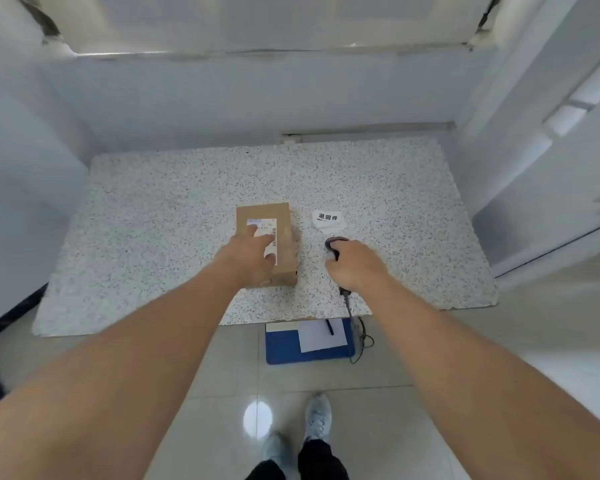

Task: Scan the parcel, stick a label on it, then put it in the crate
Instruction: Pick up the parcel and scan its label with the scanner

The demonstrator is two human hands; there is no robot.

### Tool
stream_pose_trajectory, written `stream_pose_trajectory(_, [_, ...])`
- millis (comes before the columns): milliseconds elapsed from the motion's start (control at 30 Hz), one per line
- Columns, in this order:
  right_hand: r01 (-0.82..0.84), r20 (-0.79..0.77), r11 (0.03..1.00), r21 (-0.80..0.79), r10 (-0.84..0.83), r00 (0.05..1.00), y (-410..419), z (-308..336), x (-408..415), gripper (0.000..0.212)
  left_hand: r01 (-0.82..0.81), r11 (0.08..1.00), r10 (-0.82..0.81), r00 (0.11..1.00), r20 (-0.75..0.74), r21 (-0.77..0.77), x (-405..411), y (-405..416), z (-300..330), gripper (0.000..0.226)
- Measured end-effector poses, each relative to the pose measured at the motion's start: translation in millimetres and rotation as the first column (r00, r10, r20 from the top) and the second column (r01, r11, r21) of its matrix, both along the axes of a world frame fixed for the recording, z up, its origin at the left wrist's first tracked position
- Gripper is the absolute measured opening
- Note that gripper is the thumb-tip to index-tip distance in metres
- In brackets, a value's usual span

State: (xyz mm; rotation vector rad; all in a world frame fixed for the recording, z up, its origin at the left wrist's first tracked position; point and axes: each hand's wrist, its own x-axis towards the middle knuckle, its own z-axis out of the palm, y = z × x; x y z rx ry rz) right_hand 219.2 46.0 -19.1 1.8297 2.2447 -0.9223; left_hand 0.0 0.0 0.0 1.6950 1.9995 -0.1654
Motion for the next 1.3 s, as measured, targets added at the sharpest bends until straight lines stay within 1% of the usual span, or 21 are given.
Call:
stream_pose_trajectory(133, [0.017,0.035,0.999,-0.047,-0.015,0.999,13,-22,-3,0.054,-0.015,0.997,0.014,1.000,-0.012,-0.070,-6,10,-25,0.058])
stream_pose_trajectory(233, [0.043,0.061,0.998,-0.047,-0.040,0.997,20,-43,-7,0.051,-0.029,0.995,0.027,0.999,-0.025,-0.100,-11,17,-52,0.059])
stream_pose_trajectory(333, [0.097,0.104,0.995,-0.040,-0.092,0.990,27,-64,-7,0.047,-0.084,0.993,0.083,0.996,-0.025,-0.081,-16,22,-75,0.060])
stream_pose_trajectory(433, [0.164,0.107,0.984,-0.069,-0.156,0.982,32,-81,-6,0.042,-0.142,0.989,0.143,0.989,0.033,-0.028,-17,24,-94,0.057])
stream_pose_trajectory(533, [0.229,0.100,0.968,-0.103,-0.219,0.971,35,-94,-3,0.039,-0.230,0.973,0.225,0.966,0.131,0.030,-17,24,-110,0.059])
stream_pose_trajectory(600, [0.268,0.075,0.953,-0.139,-0.260,0.963,35,-101,-4,0.038,-0.300,0.953,0.284,0.939,0.195,0.053,-18,26,-115,0.066])
stream_pose_trajectory(633, [0.292,0.051,0.944,-0.155,-0.287,0.957,34,-105,-6,0.040,-0.347,0.936,0.329,0.918,0.224,0.049,-21,28,-118,0.075])
stream_pose_trajectory(700, [0.358,-0.008,0.917,-0.175,-0.365,0.931,32,-113,-12,0.051,-0.453,0.892,0.435,0.857,0.276,0.003,-26,32,-119,0.101])
stream_pose_trajectory(733, [0.397,-0.024,0.901,-0.174,-0.406,0.913,31,-116,-15,0.058,-0.503,0.864,0.479,0.818,0.319,-0.011,-29,34,-120,0.110])
stream_pose_trajectory(767, [0.431,-0.031,0.888,-0.161,-0.441,0.897,31,-119,-18,0.063,-0.551,0.834,0.518,0.771,0.372,-0.018,-31,35,-121,0.114])
stream_pose_trajectory(833, [0.489,-0.038,0.862,-0.133,-0.497,0.867,32,-124,-20,0.065,-0.653,0.751,0.619,0.646,0.446,-0.098,-32,32,-123,0.109])
stream_pose_trajectory(867, [0.516,-0.047,0.847,-0.125,-0.525,0.850,33,-127,-19,0.063,-0.690,0.706,0.673,0.582,0.456,-0.161,-31,31,-124,0.102])
stream_pose_trajectory(933, [0.562,-0.065,0.820,-0.110,-0.570,0.819,36,-132,-18,0.062,-0.721,0.628,0.748,0.454,0.485,-0.294,-31,27,-127,0.090])
stream_pose_trajectory(1000, [0.577,-0.062,0.812,-0.091,-0.583,0.810,36,-136,-17,0.066,-0.724,0.583,0.766,0.340,0.545,-0.369,-33,26,-133,0.086])
stream_pose_trajectory(1033, [0.576,-0.055,0.813,-0.084,-0.581,0.812,37,-138,-18,0.067,-0.725,0.583,0.752,0.312,0.580,-0.366,-32,26,-134,0.087])
stream_pose_trajectory(1100, [0.569,-0.035,0.817,-0.093,-0.574,0.818,40,-135,-19,0.064,-0.718,0.620,0.695,0.316,0.646,-0.316,-32,27,-137,0.099])
stream_pose_trajectory(1167, [0.561,-0.047,0.819,-0.119,-0.569,0.821,41,-132,-19,0.059,-0.678,0.691,0.617,0.372,0.693,-0.251,-28,28,-135,0.117])
stream_pose_trajectory(1200, [0.552,-0.073,0.825,-0.125,-0.562,0.824,41,-129,-20,0.055,-0.638,0.742,0.568,0.432,0.701,-0.208,-25,28,-132,0.121])
stream_pose_trajectory(1233, [0.536,-0.110,0.836,-0.115,-0.547,0.830,42,-127,-20,0.051,-0.590,0.794,0.511,0.514,0.689,-0.147,-23,29,-130,0.122])
stream_pose_trajectory(1300, [0.512,-0.191,0.855,-0.082,-0.517,0.834,42,-122,-22,0.042,-0.494,0.869,0.401,0.678,0.616,-0.021,-20,31,-125,0.120])
